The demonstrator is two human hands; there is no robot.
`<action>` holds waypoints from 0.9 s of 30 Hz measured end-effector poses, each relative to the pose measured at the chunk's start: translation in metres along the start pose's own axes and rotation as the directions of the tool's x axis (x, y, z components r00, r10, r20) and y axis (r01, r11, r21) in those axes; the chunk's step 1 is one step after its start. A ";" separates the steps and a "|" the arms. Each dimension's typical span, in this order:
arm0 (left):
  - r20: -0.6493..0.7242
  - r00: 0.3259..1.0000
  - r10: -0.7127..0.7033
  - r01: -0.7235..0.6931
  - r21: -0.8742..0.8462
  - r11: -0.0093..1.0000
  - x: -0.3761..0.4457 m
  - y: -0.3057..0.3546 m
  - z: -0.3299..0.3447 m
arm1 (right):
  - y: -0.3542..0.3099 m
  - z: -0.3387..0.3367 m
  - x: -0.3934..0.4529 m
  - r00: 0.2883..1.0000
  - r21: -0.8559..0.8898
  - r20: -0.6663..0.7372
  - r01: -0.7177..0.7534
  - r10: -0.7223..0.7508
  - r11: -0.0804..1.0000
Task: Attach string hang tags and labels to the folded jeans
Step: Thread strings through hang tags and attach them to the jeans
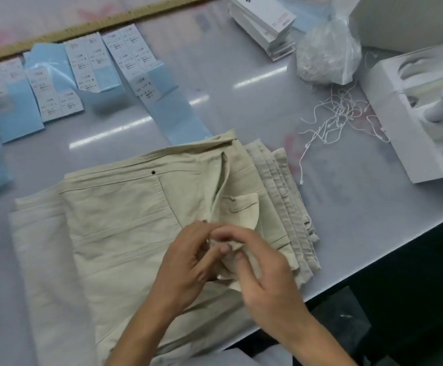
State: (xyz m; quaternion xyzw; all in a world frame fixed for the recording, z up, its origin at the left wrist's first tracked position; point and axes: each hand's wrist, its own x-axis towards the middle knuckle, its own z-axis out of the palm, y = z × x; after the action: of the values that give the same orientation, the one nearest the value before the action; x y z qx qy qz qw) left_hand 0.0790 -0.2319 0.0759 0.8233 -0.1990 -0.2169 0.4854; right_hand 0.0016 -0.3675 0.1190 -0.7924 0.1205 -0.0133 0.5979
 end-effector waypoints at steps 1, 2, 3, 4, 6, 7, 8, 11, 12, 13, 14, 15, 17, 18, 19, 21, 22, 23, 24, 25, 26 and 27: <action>0.045 0.999 0.024 -0.028 0.097 0.995 0.002 -0.005 -0.003 | 0.005 -0.005 0.000 0.993 0.065 -0.113 -0.008 0.015 0.998; 0.068 0.997 0.035 -0.048 0.209 0.977 0.002 -0.010 -0.005 | 0.011 -0.012 0.001 0.970 0.064 -0.236 -0.036 0.050 0.997; 0.061 0.997 0.051 -0.068 0.335 0.940 0.002 -0.011 -0.007 | 0.019 -0.018 0.003 0.939 0.043 -0.329 -0.093 0.102 0.995; 0.045 0.995 0.088 -0.099 0.452 0.887 0.002 -0.011 -0.008 | 0.027 -0.023 0.003 0.912 0.009 -0.377 -0.172 0.163 0.985; -0.019 0.988 0.156 -0.120 0.547 0.828 0.001 -0.006 -0.009 | 0.039 -0.025 -0.001 0.911 -0.061 -0.312 -0.304 0.271 0.951; -0.099 0.977 0.191 -0.105 0.557 0.824 0.002 -0.005 -0.010 | 0.042 -0.022 -0.004 0.934 -0.148 -0.249 -0.298 0.256 0.943; -0.195 0.959 0.208 -0.063 0.565 0.822 0.005 -0.004 -0.012 | 0.044 -0.018 -0.008 0.956 -0.254 -0.190 -0.267 0.222 0.930; -0.431 0.892 0.137 0.144 0.558 0.817 0.015 -0.005 -0.015 | 0.048 -0.008 -0.014 0.969 -0.400 -0.173 -0.232 0.175 0.887; -0.449 0.885 0.124 0.175 0.567 0.805 0.018 -0.003 -0.015 | 0.048 -0.007 -0.013 0.960 -0.417 -0.212 -0.257 0.182 0.872; -0.422 0.892 0.159 0.145 0.602 0.785 0.021 -0.002 -0.014 | 0.048 -0.007 -0.011 0.951 -0.430 -0.243 -0.281 0.190 0.858; -0.338 0.909 0.243 0.041 0.654 0.756 0.024 -0.001 -0.011 | 0.049 -0.007 -0.008 0.946 -0.437 -0.256 -0.299 0.202 0.848; -0.196 0.913 0.358 -0.134 0.685 0.716 0.028 0.000 -0.009 | 0.050 -0.009 -0.005 0.946 -0.440 -0.253 -0.301 0.204 0.846; 0.148 0.855 0.498 -0.470 0.629 0.620 0.035 0.005 -0.003 | 0.054 -0.012 0.002 0.950 -0.450 -0.243 -0.291 0.198 0.844; 0.305 0.806 0.508 -0.581 0.575 0.576 0.040 0.007 -0.002 | 0.056 -0.014 0.006 0.948 -0.445 -0.246 -0.295 0.201 0.845; 0.413 0.772 0.483 -0.635 0.540 0.552 0.045 0.010 -0.002 | 0.057 -0.015 0.010 0.941 -0.430 -0.255 -0.315 0.220 0.846; 0.563 0.745 0.357 -0.662 0.562 0.495 0.053 0.011 -0.005 | 0.060 -0.016 0.016 0.924 -0.393 -0.273 -0.362 0.268 0.845; 0.576 0.763 0.294 -0.641 0.612 0.464 0.058 0.010 -0.008 | 0.062 -0.015 0.017 0.917 -0.382 -0.276 -0.379 0.287 0.843; 0.566 0.791 0.232 -0.604 0.663 0.442 0.061 0.010 -0.010 | 0.063 -0.014 0.017 0.911 -0.367 -0.276 -0.395 0.307 0.842; 0.528 0.825 0.204 -0.559 0.704 0.437 0.063 0.011 -0.011 | 0.064 -0.012 0.016 0.902 -0.339 -0.276 -0.415 0.332 0.844; 0.485 0.856 0.177 -0.510 0.736 0.445 0.063 0.012 -0.011 | 0.065 -0.011 0.015 0.889 -0.296 -0.280 -0.439 0.363 0.848; 0.432 0.890 0.148 -0.449 0.767 0.458 0.063 0.013 -0.010 | 0.066 -0.009 0.015 0.876 -0.248 -0.287 -0.460 0.388 0.853; 0.374 0.920 0.113 -0.383 0.805 0.454 0.063 0.014 -0.008 | 0.066 -0.008 0.015 0.864 -0.213 -0.298 -0.475 0.406 0.854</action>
State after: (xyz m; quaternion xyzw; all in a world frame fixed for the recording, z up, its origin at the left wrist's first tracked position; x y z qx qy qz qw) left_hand 0.1340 -0.2671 0.0814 0.8780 -0.4629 -0.1221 0.0010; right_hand 0.0036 -0.3946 0.0568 -0.8117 0.3725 0.0454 0.4476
